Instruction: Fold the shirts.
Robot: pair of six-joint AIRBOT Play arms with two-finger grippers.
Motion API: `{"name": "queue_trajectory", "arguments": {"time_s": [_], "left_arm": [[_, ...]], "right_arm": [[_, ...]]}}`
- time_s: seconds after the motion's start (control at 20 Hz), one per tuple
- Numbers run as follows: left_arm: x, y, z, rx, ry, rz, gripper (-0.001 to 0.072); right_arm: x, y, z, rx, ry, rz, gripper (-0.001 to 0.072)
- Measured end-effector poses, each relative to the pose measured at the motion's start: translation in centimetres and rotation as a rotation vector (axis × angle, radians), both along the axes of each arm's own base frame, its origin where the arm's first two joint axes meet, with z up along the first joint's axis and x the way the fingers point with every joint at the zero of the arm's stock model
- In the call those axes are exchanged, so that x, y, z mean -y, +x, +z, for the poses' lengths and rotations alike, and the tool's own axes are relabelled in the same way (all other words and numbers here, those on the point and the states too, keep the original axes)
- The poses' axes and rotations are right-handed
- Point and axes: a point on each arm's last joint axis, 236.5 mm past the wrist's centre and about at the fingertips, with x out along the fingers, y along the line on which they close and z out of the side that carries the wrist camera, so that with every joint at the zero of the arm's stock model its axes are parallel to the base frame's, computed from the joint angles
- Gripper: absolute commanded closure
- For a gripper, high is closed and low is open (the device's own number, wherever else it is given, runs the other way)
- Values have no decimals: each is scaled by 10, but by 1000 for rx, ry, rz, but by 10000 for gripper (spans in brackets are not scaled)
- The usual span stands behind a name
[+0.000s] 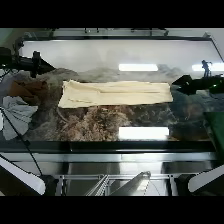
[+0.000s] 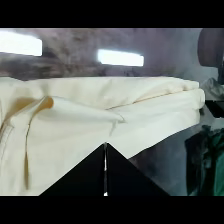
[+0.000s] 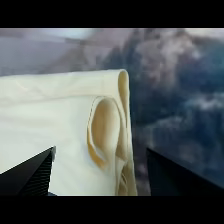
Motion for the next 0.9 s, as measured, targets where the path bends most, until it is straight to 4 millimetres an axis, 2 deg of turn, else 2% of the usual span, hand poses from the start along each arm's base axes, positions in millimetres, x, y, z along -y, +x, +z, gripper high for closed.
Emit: {"name": "queue_trajectory", "arguments": {"time_s": [0.1,0.15,0.25,0.3,0.4,0.45,0.5,0.65,0.75,0.9], "left_arm": [[16,-3,-5,-11,-2,-42,686],[28,-5,-10,-21,-2,-70,686],[53,-10,-22,-45,8,-129,686],[67,-13,-30,-56,20,-162,686],[104,-20,-48,-79,49,-239,686],[124,-22,-58,-84,63,-270,686],[144,-25,-70,-86,84,-302,686],[210,-35,-109,-88,127,-385,686],[246,-46,-134,-93,150,-429,686],[280,-55,-158,-111,163,-438,686]], "right_arm": [[-15,-2,-18,-61,22,5,102],[-25,-2,-24,-83,44,7,209],[-39,-2,-36,-117,65,13,222],[-46,-3,-41,-131,68,22,274],[-59,-6,-50,-157,73,37,474],[-65,-7,-54,-166,70,47,670],[-70,-9,-57,-173,68,59,693],[-83,-12,-57,-181,78,87,694],[-89,-17,-55,-194,92,111,694],[-91,-35,-45,-222,116,184,695]]}}
